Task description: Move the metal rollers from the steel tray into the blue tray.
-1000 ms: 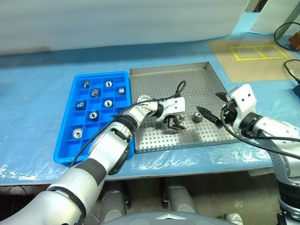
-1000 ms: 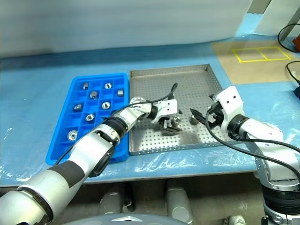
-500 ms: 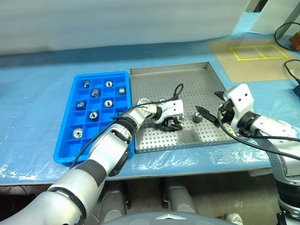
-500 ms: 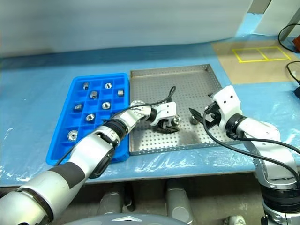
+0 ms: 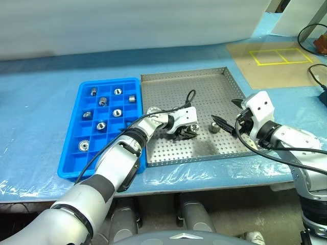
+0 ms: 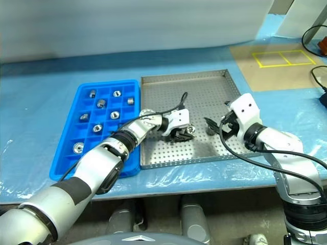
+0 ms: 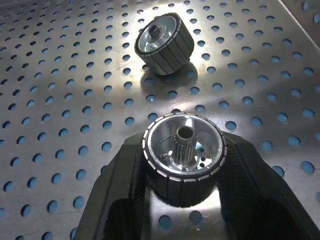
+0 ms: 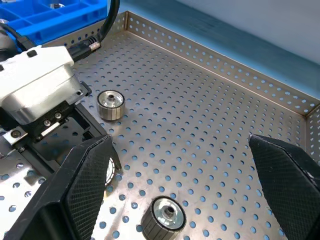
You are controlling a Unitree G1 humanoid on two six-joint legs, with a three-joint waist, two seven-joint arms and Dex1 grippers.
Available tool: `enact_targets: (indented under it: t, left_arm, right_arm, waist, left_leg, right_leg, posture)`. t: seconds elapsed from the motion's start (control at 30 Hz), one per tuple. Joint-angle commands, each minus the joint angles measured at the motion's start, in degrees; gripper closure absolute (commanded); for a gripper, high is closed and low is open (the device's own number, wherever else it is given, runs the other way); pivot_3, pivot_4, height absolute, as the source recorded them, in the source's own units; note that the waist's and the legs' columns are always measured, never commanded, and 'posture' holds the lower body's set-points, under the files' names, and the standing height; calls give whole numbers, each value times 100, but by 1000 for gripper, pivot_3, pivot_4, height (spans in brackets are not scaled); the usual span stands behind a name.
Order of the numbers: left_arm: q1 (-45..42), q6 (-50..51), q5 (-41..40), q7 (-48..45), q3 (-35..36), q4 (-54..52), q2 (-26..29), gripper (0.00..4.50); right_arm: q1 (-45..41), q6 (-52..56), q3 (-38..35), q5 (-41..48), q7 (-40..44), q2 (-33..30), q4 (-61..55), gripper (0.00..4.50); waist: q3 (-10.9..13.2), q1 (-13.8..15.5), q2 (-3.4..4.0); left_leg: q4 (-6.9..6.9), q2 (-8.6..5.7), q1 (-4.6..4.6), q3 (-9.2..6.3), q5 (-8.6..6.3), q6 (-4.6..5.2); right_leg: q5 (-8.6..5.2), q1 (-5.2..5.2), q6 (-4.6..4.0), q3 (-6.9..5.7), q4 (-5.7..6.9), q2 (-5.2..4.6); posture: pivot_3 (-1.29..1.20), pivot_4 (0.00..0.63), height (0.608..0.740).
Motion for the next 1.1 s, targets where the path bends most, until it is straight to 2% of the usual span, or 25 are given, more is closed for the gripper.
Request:
enact_targets:
  t: [0.03, 0.17, 0.33, 0.47, 0.67, 0.87, 0.97, 1.1]
  left_arm:
    - [-13, -50, -505, -817, 306, -698, 300, 2766]
    - [327, 4, -766, -1474, 320, -1660, 862, 2766]
    - [894, 925, -1330, -1855, 556, -3507, 1787, 2766]
    - [1324, 1620, -1616, -1578, 848, -4682, 2359, 2766]
    - [2579, 2577, -1948, -913, 1288, -6720, 3034, 2766]
    - [3636, 3321, -2217, -609, 1740, -7943, 3874, 2766]
    - [4442, 3276, -2256, -733, 1987, -8411, 4455, 2766]
    - [5353, 3338, -2379, -660, 2422, -8793, 4909, 2766]
  right_arm:
    - [-136, -13, -24, 224, 201, -65, -113, 0]
    - [-341, -32, 141, 310, 548, -270, 19, 0]
    - [-1030, -157, 778, 382, 1067, -262, 301, 0]
    - [-1483, -334, 1404, 349, 1435, -12, 604, 0]
    - [-2193, -952, 2254, 30, 1966, 557, 1555, 0]
    - [-2941, -1616, 2719, -187, 2701, 1033, 2605, 0]
    - [-3187, -1977, 2944, -343, 3029, 1292, 3119, 0]
    - [-3353, -2479, 3217, -628, 3327, 1613, 3666, 0]
  waist:
    - [0, 7, 0]
    - [0, 30, 1]
    - [3, 69, 3]
    - [3, 186, 5]
    - [5, 419, 7]
    - [7, 688, 8]
    - [7, 766, 8]
    - [8, 942, 6]
  left_leg:
    - [0, 1, -1, 0, 0, 1]
    - [-4, 3, -2, 0, 1, 1]
    - [-6, 12, 0, 1, 3, -5]
    - [-7, 19, 2, 2, -2, -22]
    - [-31, 25, 16, 7, 8, -42]
    - [-52, 32, 23, 6, 24, -67]
    - [-68, 32, 28, 6, 27, -73]
    - [-83, 34, 26, 6, 31, -81]
  right_leg:
    - [0, 0, -1, -1, 0, 0]
    - [2, -3, -3, -1, 1, 0]
    - [3, -7, -6, -5, 11, 2]
    - [2, -7, -7, -6, 16, 2]
    - [-1, -9, -14, -4, 22, 2]
    - [-3, -21, -18, -7, 34, 5]
    - [-8, -21, -28, -7, 33, 6]
    - [-15, -30, -37, -14, 31, 8]
  posture:
    - [-511, 150, 740]
    - [-462, 150, 740]
    - [-370, 150, 740]
    - [-274, 150, 740]
    - [-66, 150, 740]
    - [104, 150, 740]
    - [164, 150, 740]
    - [242, 150, 740]
